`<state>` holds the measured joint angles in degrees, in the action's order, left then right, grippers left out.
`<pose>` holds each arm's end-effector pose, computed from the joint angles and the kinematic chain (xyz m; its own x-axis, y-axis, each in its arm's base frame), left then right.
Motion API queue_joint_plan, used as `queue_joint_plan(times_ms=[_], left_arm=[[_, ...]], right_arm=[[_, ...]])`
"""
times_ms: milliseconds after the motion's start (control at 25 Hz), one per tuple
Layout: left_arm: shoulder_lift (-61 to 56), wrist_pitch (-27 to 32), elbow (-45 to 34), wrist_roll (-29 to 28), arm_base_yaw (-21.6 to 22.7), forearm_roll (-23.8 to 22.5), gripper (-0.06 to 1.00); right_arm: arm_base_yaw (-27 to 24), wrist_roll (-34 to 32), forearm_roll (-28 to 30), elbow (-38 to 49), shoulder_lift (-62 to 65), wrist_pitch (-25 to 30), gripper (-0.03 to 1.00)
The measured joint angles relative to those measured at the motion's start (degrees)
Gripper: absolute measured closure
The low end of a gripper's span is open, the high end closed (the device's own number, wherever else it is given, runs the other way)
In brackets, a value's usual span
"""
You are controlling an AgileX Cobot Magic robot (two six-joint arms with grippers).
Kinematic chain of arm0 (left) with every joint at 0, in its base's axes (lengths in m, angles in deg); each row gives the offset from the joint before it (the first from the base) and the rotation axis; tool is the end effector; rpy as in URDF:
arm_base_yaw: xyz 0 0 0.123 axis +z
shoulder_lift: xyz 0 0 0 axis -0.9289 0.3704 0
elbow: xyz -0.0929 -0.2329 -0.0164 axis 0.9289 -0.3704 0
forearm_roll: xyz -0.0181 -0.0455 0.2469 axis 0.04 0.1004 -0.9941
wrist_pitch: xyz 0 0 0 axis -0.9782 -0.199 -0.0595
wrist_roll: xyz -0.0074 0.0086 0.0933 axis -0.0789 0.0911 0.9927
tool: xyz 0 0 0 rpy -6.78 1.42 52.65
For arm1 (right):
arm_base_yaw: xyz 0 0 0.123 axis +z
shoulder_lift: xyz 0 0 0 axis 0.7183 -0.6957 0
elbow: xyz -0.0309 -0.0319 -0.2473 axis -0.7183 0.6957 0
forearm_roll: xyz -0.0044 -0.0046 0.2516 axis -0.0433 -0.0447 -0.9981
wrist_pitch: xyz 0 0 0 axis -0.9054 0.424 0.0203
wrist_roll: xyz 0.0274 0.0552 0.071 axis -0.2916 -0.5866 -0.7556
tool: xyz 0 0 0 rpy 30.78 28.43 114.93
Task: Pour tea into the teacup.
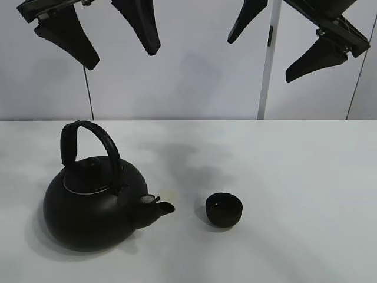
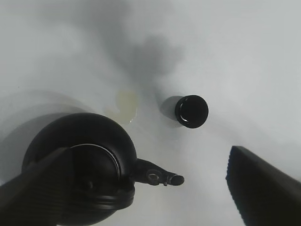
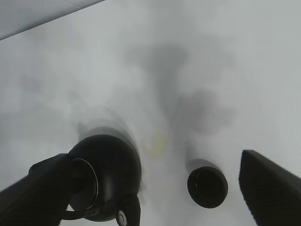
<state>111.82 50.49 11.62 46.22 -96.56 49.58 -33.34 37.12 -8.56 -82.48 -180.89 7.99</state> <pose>0.3135 -0.1951 0.2840 -0.8813 0.2796 -0.3809 0.4021 0.8671 -0.2940 0.3350 0.1066 0.2672 -0.8828 0.2056 -0.4224 -0.0301 0.8726 0.4875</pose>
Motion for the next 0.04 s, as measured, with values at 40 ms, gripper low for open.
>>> queue_joint_plan(times_ms=[40], left_arm=[[0.00, 0.00, 0.00, 0.00, 0.00, 0.00, 0.31]], right_arm=[[0.00, 0.00, 0.00, 0.00, 0.00, 0.00, 0.31]])
